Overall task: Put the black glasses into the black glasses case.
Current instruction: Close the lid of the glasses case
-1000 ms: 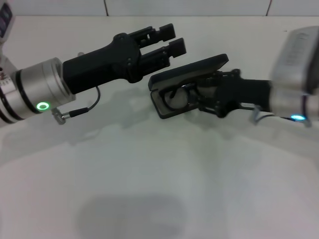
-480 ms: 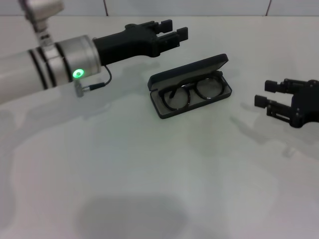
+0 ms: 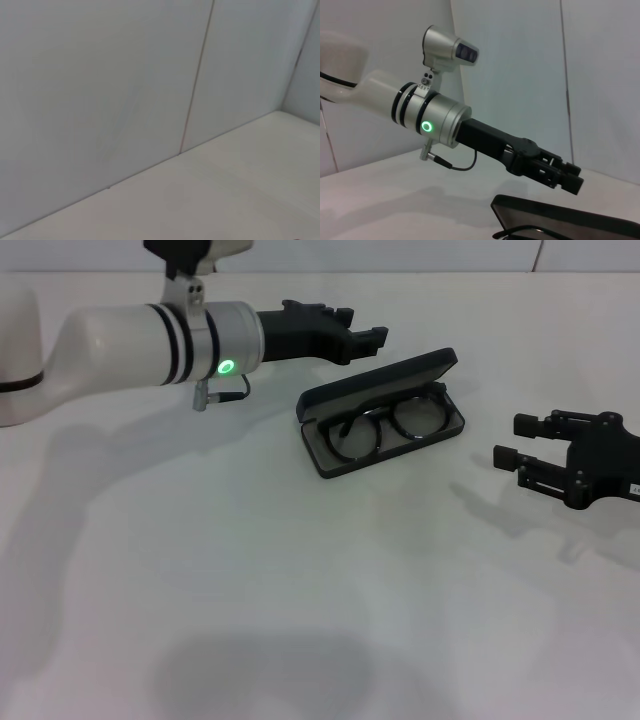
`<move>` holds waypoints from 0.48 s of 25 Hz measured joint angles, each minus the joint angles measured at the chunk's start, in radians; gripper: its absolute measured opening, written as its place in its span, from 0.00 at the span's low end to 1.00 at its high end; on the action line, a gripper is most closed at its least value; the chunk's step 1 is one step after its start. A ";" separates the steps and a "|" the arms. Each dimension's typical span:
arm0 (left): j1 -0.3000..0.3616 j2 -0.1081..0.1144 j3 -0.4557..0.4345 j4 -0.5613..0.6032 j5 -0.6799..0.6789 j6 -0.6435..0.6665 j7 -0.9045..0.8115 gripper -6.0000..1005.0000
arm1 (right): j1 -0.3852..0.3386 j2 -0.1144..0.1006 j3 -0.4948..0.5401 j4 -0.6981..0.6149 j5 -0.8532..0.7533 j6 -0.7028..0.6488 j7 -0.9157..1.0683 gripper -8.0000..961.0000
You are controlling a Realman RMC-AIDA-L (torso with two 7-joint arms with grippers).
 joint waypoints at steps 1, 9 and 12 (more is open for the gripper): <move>-0.002 -0.001 0.008 0.000 -0.001 -0.009 -0.002 0.58 | 0.003 0.001 0.000 0.004 0.000 0.000 -0.001 0.49; -0.002 -0.002 0.149 0.000 -0.090 -0.016 -0.002 0.57 | 0.016 0.003 0.000 0.026 0.000 0.014 -0.005 0.51; 0.006 -0.003 0.170 0.000 -0.113 -0.022 -0.003 0.57 | 0.016 0.003 -0.001 0.026 0.000 0.013 -0.013 0.51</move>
